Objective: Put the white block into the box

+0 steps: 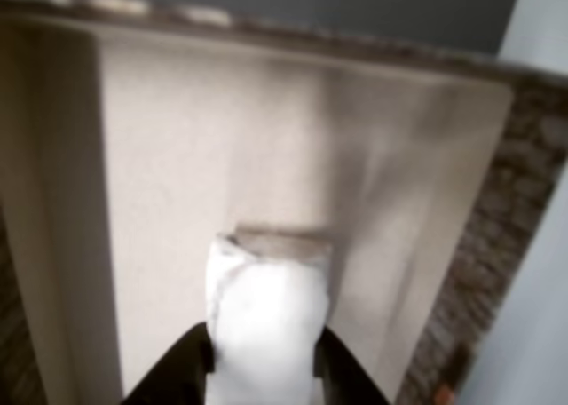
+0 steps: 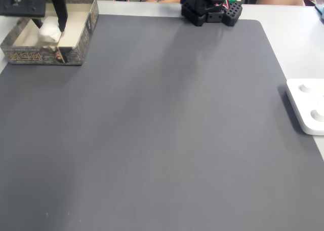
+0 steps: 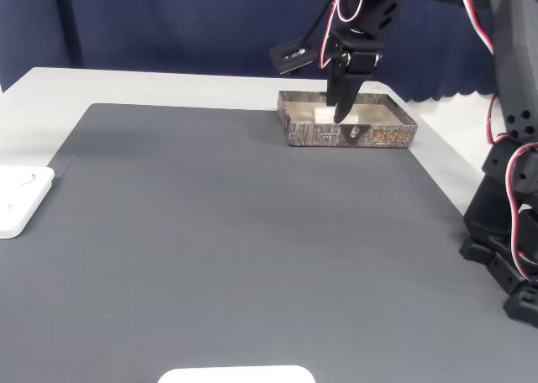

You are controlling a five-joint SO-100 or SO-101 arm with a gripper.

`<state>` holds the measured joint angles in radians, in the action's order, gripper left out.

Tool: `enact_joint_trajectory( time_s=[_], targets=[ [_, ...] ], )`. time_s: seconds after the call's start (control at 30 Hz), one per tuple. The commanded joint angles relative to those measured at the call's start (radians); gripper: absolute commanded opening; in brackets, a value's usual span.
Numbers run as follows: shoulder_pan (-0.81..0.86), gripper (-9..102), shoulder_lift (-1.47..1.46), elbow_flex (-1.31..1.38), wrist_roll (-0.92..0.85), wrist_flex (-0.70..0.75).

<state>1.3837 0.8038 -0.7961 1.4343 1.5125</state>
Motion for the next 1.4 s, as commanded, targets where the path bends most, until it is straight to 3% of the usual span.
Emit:
enact_joint_trajectory(
  time_s=[0.0,0.13,0.3,0.47,0.97,1.37],
  targets=[
    [-0.025,-2,0.015,0.067,-0.018,-0.008],
    [-0.026,1,0.011,0.067,-0.048,-0.006],
    [-0.031,18,0.011,0.071,-0.058,-0.008],
    [-0.031,26,0.009,0.061,-0.058,-0.017],
    [-0.037,31,0.176,0.055,-0.101,-0.026],
    [-0.103,35,0.609,-0.268,-0.195,-0.081]
  ],
)
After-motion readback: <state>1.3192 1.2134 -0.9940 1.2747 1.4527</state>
